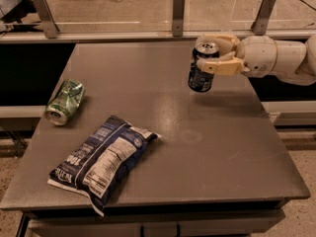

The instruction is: Place pepsi can upright

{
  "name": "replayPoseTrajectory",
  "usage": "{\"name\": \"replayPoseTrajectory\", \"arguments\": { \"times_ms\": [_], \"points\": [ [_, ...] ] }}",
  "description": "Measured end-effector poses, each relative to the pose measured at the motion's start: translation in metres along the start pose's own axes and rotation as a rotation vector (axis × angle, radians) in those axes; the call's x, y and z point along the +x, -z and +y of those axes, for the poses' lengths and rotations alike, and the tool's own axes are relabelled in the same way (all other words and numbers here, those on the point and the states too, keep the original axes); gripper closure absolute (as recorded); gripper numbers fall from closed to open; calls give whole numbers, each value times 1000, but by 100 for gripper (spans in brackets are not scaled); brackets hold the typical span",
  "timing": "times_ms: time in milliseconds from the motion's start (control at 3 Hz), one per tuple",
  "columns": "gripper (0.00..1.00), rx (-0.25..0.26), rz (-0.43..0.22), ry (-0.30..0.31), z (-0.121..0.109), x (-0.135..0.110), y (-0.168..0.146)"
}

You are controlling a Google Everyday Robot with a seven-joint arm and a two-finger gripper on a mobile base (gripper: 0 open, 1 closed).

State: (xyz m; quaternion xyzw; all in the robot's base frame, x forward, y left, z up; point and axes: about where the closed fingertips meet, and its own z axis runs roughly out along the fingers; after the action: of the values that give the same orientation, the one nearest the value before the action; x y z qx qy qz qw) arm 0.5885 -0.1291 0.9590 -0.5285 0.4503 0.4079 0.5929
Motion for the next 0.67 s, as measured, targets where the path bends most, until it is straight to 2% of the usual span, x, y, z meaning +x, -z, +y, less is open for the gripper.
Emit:
{"name": "replayPoseTrajectory", "arguments": {
  "times_ms": [333, 667],
  "points": [
    [100, 5, -17, 51, 7, 10, 6],
    [82, 17, -22, 26, 10, 23, 12]
  ]
}}
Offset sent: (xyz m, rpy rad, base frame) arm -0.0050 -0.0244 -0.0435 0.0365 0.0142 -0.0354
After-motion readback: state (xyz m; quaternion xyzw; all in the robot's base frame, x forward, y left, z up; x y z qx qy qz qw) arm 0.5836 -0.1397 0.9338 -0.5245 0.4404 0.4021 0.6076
